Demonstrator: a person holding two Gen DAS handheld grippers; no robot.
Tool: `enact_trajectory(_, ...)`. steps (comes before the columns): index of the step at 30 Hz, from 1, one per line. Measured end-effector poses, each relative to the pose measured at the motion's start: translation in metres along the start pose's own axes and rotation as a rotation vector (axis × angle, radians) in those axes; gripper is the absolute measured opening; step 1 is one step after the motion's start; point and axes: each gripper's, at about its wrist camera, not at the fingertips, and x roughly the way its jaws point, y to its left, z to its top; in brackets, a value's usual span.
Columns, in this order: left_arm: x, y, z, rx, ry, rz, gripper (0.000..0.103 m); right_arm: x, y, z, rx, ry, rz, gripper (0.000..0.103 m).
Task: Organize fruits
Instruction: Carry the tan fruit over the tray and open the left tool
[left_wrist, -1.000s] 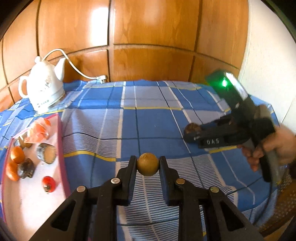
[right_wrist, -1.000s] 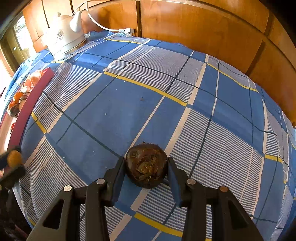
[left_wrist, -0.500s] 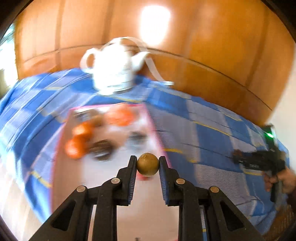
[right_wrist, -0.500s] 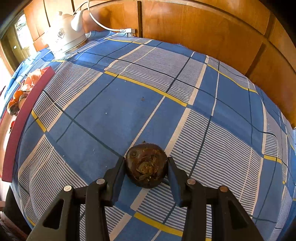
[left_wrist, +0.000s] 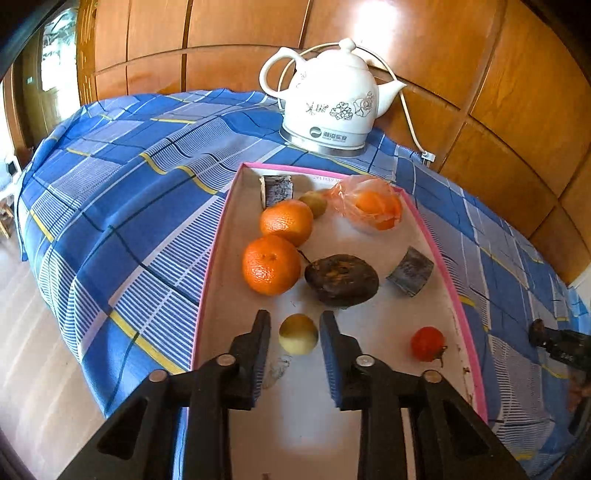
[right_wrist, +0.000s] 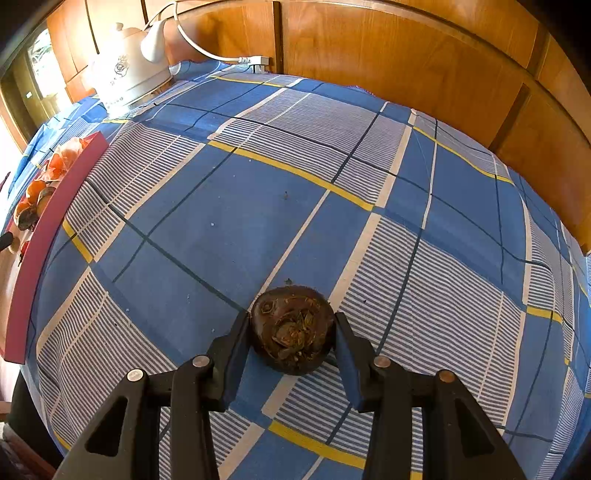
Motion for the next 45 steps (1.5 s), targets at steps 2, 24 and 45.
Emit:
enact_trajectory(2,0.001,0.003,-0.001,-0.002,-0.003,0.018,0.032,0.0,0.0,0.0,0.001,0.0,0.0,0.045)
enact_trajectory(24,-0.041,-0.038,-0.02,0.054,-0.094,0.047,0.047,-0.001,0.001,0.001,-0.011,0.0,-0.015,0.044)
enact_trajectory(45,-0.044,-0.042,-0.027,0.059,-0.084,0.049,0.057,-0.001,0.002,0.001,-0.014,-0.001,-0.018,0.044)
